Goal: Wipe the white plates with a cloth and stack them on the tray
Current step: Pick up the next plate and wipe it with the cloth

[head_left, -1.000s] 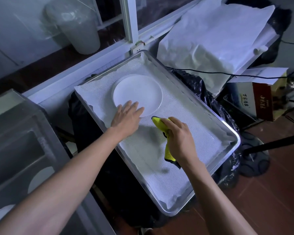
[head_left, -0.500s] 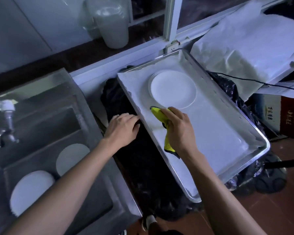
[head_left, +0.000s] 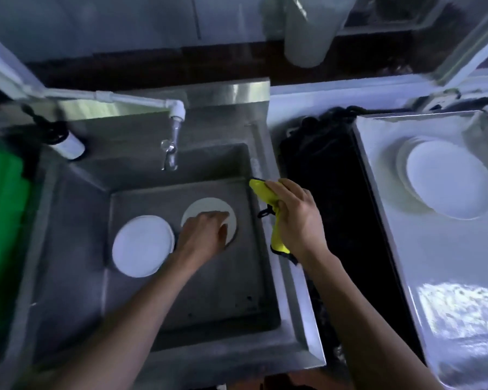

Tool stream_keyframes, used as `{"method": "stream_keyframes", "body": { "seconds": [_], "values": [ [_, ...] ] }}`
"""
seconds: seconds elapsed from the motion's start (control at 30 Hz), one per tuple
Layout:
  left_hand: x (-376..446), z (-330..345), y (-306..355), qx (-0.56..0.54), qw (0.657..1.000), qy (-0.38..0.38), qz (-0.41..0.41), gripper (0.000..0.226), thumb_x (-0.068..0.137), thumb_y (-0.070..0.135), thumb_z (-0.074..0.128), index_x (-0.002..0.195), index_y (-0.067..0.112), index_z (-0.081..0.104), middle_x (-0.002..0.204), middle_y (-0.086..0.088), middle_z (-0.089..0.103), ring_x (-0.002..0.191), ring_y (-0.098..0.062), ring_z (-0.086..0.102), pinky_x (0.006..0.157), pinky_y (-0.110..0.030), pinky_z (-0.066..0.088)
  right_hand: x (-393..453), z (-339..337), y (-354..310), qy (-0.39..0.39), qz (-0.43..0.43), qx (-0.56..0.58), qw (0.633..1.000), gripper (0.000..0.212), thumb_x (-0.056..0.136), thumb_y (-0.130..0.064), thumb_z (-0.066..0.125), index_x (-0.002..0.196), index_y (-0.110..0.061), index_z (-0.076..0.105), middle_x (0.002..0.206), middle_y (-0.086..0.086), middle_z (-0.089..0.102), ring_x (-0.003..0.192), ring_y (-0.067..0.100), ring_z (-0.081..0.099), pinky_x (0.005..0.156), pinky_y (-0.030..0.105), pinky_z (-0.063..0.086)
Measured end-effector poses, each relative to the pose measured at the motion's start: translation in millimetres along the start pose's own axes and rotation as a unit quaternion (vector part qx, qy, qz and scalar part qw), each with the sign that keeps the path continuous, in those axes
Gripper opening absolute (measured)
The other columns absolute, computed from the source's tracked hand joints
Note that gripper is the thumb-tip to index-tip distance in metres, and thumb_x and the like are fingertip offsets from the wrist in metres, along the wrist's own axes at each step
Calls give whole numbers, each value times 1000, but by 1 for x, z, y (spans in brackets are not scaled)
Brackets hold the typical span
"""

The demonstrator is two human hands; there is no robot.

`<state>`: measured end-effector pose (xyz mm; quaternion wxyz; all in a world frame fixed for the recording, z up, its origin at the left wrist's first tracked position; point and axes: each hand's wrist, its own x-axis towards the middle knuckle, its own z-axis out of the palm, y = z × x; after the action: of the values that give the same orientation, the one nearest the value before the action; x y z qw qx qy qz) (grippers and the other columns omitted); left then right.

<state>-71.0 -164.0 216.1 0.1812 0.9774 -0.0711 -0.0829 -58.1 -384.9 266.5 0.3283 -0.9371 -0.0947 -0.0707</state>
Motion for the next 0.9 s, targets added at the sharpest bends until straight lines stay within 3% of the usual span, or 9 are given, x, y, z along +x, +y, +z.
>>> {"method": "stream_keyframes", "body": {
  "seconds": [0.13,0.4,0.77,0.9],
  "values": [
    [-11,5,-66,-26,997,-9,-71,41,95,25,57,136,26,63,132,-6,68,114,-33,66,89,-39,55,15,66,-29,-72,-14,-4,997,67,78,13,45,133,-22,60,131,-1,60,107,34,57,83,48,52],
    [3,41,-167,-85,986,-57,-129,44,97,25,53,141,25,59,131,-5,69,115,-30,65,87,-36,52,39,166,-46,-124,18,-26,992,66,76,14,48,132,-19,63,125,4,63,107,37,57,85,48,52],
    [63,111,-228,-112,973,-98,-178,44,97,23,54,141,25,58,136,-5,65,122,-32,60,95,-38,49,67,253,-8,-146,37,-20,988,68,75,16,45,129,-21,65,121,2,64,102,36,57,85,49,52],
    [84,128,-237,-139,968,-85,-191,44,94,14,55,137,20,62,135,-6,66,121,-32,60,94,-36,48,72,270,7,-163,43,-11,986,67,76,15,45,130,-21,64,121,1,62,103,36,57,85,49,52]
  ]
}}
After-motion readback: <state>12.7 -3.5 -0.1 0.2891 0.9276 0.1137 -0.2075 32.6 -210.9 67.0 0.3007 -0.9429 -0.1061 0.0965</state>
